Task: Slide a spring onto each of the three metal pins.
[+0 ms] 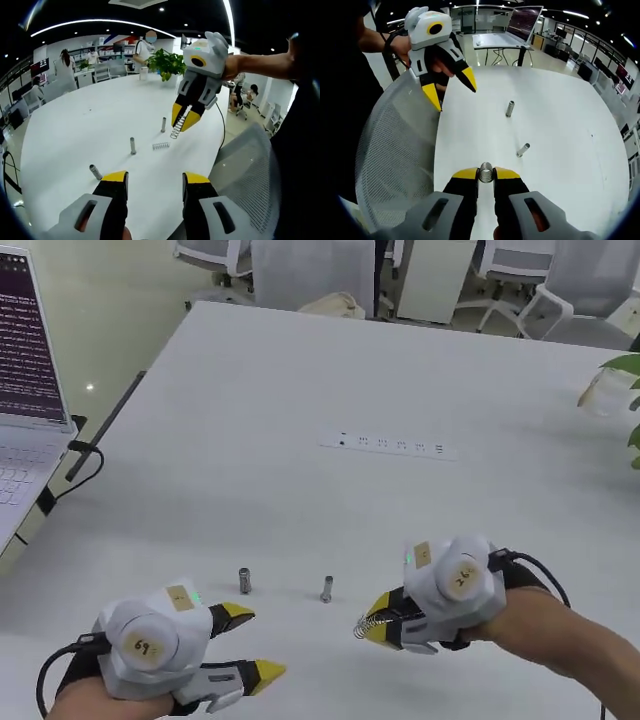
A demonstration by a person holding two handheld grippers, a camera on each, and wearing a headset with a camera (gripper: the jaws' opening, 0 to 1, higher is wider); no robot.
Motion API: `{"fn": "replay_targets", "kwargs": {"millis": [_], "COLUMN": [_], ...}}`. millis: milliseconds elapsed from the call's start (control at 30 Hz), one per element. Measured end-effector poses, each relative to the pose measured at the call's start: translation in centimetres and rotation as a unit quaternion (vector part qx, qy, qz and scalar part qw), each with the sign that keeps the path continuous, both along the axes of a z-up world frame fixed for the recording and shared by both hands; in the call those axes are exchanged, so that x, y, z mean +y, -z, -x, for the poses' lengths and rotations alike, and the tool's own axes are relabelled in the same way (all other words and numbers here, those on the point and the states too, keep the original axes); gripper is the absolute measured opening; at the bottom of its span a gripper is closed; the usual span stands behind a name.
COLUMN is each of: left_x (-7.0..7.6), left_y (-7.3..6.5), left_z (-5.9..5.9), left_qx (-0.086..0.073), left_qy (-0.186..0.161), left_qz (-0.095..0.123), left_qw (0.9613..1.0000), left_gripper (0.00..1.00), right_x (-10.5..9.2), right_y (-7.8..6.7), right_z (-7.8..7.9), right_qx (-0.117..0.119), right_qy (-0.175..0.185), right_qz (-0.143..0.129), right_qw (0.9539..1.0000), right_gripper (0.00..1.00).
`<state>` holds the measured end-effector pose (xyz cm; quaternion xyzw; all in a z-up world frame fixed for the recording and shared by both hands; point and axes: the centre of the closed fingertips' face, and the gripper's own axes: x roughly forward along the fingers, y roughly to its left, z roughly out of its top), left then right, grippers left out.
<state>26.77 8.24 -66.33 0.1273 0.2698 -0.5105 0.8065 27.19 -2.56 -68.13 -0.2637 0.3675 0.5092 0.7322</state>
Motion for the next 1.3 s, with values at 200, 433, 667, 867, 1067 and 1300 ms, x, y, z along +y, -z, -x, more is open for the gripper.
{"fn": "replay_targets", "kwargs": {"millis": [200, 433, 667, 867, 1067, 1300], "left_x": [1.5, 2.9, 3.6, 4.0, 4.5, 5.2], "left_y": [-0.1, -0.2, -0.1, -0.3, 0.0, 0.3], "left_z": [-0.3, -0.7, -1.3, -1.5, -1.3, -1.1], "left_qx": [0.004, 0.007, 0.006, 0.009, 0.013, 0.017], "left_qy": [-0.023, -0.043, -0.053, -0.058, -0.061, -0.063], "left_qz": [0.008, 0.016, 0.020, 0.026, 0.024, 0.020], "left_qw": [0.9997, 0.9989, 0.9984, 0.9979, 0.9978, 0.9977], "left_gripper": [0.40, 0.43, 0.47, 0.52, 0.53, 0.54], "right_x": [0.3, 0.6, 0.5, 0.2, 0.3, 0.6], "right_y": [0.2, 0.4, 0.9, 1.4, 1.8, 2.3], "right_z": [-1.6, -3.3, -4.7, -5.5, -6.4, -7.6], "right_qx": [-0.004, -0.009, -0.007, -0.002, 0.000, 0.002], "right_qy": [0.014, 0.023, 0.032, 0.035, 0.038, 0.030], "right_qz": [0.011, 0.020, 0.028, 0.039, 0.046, 0.056], "right_qw": [0.9998, 0.9995, 0.9990, 0.9986, 0.9982, 0.9980], "right_gripper": [0.09, 0.09, 0.09, 0.09, 0.09, 0.09]}}
